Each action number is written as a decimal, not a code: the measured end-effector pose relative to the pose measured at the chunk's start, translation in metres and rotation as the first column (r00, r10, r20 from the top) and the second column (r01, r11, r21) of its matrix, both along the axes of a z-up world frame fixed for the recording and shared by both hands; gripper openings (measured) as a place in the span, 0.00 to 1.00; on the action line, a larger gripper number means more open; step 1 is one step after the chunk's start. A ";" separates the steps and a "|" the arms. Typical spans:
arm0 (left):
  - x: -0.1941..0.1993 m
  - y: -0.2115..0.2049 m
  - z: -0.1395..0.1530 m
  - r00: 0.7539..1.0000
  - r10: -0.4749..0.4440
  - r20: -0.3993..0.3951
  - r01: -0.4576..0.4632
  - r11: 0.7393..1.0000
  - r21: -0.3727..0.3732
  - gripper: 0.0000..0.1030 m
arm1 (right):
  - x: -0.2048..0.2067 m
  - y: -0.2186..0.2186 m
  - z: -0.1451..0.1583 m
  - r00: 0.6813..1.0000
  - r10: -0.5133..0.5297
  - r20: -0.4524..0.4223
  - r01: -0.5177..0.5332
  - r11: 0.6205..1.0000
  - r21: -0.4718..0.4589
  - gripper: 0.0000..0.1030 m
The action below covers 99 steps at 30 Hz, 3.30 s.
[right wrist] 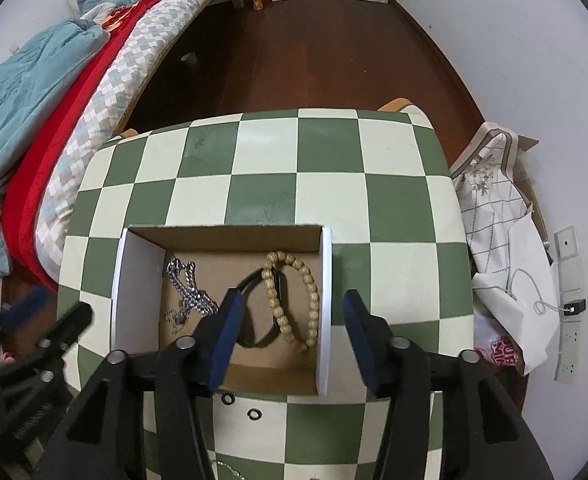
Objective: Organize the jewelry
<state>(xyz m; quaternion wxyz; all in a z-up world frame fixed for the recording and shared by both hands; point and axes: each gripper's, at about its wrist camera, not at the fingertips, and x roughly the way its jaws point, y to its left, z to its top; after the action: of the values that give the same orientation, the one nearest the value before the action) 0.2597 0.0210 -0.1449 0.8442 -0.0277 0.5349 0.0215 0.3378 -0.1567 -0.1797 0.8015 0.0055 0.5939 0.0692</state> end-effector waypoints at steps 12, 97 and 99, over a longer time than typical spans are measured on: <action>-0.021 0.004 -0.008 0.998 0.040 0.046 -0.045 0.991 0.125 1.00 | -0.045 0.001 -0.023 1.000 -0.015 -0.015 0.014 0.997 -0.076 0.99; -0.180 -0.090 -0.117 0.962 -0.257 -0.095 0.259 0.966 0.008 0.53 | -0.220 -0.066 -0.089 0.980 -0.188 0.063 0.184 0.981 0.070 0.09; -0.179 -0.094 -0.113 0.955 -0.285 -0.085 0.286 0.958 0.009 0.00 | -0.219 -0.070 -0.086 0.978 -0.198 0.066 0.193 0.978 0.076 0.09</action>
<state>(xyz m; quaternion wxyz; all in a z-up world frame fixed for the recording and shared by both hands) 0.0812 -0.0734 -0.2574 0.8159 0.0597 0.5674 -0.0937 0.1183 -0.2270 -0.2659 0.8249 0.0891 0.5581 0.0106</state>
